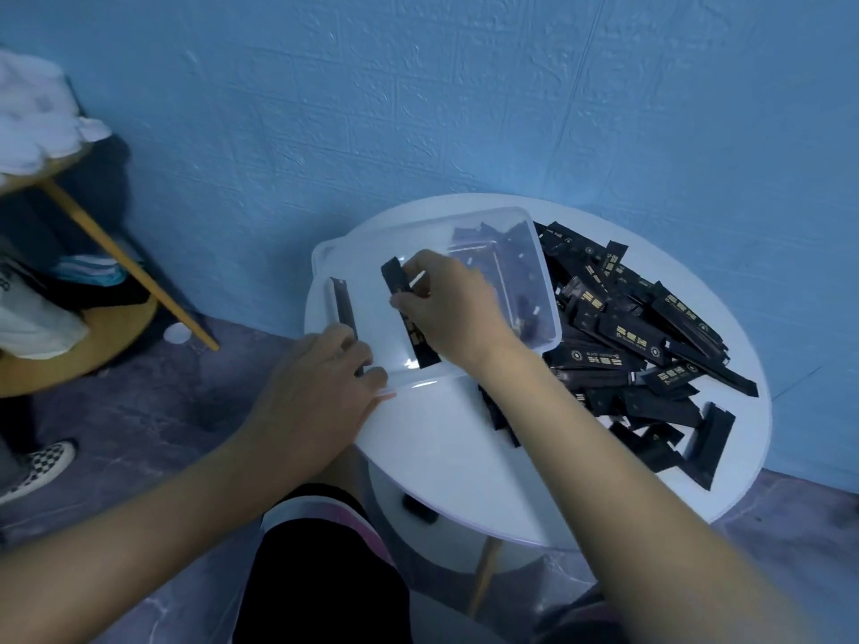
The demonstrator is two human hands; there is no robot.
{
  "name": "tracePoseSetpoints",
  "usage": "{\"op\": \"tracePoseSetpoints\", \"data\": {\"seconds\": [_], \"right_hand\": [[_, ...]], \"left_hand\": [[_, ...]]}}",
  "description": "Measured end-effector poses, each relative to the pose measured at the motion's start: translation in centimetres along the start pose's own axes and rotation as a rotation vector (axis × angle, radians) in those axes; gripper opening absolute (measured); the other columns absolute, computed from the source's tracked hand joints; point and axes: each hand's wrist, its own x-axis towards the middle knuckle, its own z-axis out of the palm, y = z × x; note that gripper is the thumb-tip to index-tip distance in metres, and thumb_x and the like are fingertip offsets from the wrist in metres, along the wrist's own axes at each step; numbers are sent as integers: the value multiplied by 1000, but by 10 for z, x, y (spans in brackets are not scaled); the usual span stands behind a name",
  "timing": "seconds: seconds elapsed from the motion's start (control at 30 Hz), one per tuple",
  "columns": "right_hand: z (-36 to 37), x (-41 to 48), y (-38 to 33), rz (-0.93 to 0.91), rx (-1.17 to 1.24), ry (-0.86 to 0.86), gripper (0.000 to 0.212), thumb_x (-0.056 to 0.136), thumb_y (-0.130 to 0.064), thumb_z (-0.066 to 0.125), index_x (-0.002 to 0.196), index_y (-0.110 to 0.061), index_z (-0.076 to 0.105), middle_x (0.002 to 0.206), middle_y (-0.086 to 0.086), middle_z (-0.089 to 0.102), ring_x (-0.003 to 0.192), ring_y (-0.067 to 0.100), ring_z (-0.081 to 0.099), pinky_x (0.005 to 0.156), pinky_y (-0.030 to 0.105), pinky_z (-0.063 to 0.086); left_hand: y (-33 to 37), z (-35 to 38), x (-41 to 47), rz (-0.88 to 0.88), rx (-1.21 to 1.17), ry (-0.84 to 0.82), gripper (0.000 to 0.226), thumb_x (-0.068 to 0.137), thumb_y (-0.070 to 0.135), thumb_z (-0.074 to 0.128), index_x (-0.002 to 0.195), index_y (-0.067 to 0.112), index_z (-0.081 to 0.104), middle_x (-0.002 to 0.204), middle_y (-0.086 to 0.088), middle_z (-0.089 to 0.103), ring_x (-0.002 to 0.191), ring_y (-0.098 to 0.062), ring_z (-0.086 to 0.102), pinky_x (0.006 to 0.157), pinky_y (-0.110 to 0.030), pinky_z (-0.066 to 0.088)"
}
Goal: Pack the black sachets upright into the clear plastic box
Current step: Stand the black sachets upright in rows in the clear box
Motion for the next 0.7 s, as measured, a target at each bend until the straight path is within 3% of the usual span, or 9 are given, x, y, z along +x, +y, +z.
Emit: {"op": "tracePoseSetpoints", "data": {"seconds": [0.13, 0.23, 0.3, 0.4, 0.5, 0.7], "right_hand": [[27, 10, 2, 5, -52, -62, 21, 86, -32, 70, 100, -23, 57, 89, 0, 70, 89, 26, 61, 70, 33, 41], [31, 12, 3, 26, 16, -95, 24, 83, -37, 72, 97, -26, 57, 80, -4, 67, 82, 22, 62, 67, 32, 41], [31, 12, 5, 40, 96, -134, 23, 81, -40, 73, 95, -28, 59, 77, -4, 69, 75, 19, 66, 72, 33, 49], [28, 11, 9, 57, 263, -177, 11, 88, -29, 68, 97, -22, 66, 74, 2, 72, 66, 23, 72, 74, 43, 62], [23, 10, 11, 79, 330, -208, 13, 91, -14, 64, 103, -14, 69, 79, 9, 70, 71, 27, 73, 68, 37, 64], [28, 12, 17, 81, 274, -242, 9, 87, -17, 67, 91, -25, 68, 75, 4, 73, 69, 24, 74, 77, 45, 62]], "left_hand": [[4, 2, 1, 19, -5, 2, 24, 65, 17, 90, 82, 10, 75, 84, -9, 70, 87, -32, 60, 64, -39, 50], [5, 4, 0, 15, 11, 27, 21, 70, 15, 87, 85, 12, 74, 85, -8, 70, 89, -31, 59, 66, -40, 49], [5, 6, -1, 9, 28, 50, 21, 74, 17, 86, 89, 12, 73, 88, -8, 70, 90, -31, 59, 68, -40, 49], [5, 6, -2, 12, 34, 83, 17, 80, 20, 80, 94, 13, 72, 90, -8, 69, 90, -32, 60, 68, -41, 51], [6, 3, -2, 29, 55, 105, 19, 88, 28, 67, 98, 12, 71, 94, -10, 70, 90, -33, 60, 69, -41, 52], [8, 0, -2, 30, 89, 134, 29, 88, 28, 62, 111, 12, 70, 106, -10, 68, 88, -30, 60, 70, -41, 51]]}}
